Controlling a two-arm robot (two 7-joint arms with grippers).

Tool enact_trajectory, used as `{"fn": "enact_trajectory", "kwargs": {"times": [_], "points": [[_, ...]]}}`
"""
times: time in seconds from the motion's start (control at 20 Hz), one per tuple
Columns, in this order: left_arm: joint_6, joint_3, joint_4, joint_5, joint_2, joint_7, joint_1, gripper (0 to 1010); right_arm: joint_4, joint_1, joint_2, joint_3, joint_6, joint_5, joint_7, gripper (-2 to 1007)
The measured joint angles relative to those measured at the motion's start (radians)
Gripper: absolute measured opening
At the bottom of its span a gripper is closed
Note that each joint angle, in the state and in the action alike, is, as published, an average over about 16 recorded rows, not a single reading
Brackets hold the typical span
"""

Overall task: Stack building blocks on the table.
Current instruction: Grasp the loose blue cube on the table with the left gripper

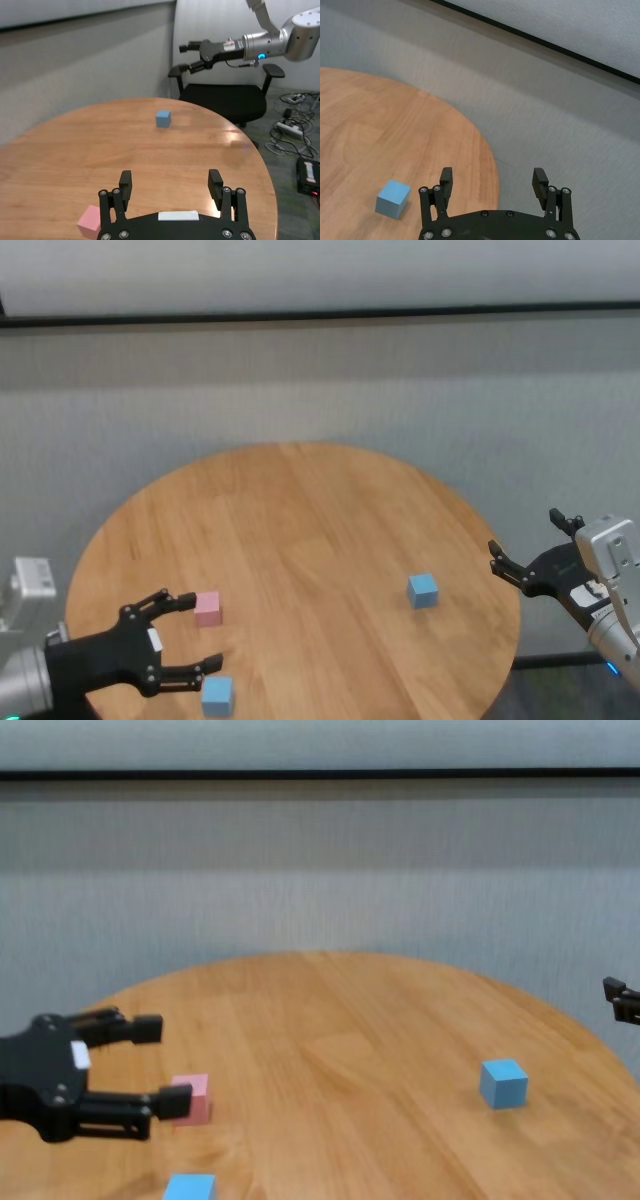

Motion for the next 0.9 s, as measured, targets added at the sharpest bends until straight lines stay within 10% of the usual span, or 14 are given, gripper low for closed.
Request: {"fn": "enact_trajectory", "kwargs": {"times": [0.9], "points": [[0.011, 0.065, 0.160, 0.051, -0.074, -0.112, -0.094, 1000, 0.000, 0.000, 0.000, 0.000, 0.000, 0.000, 0.000, 1005]]}}
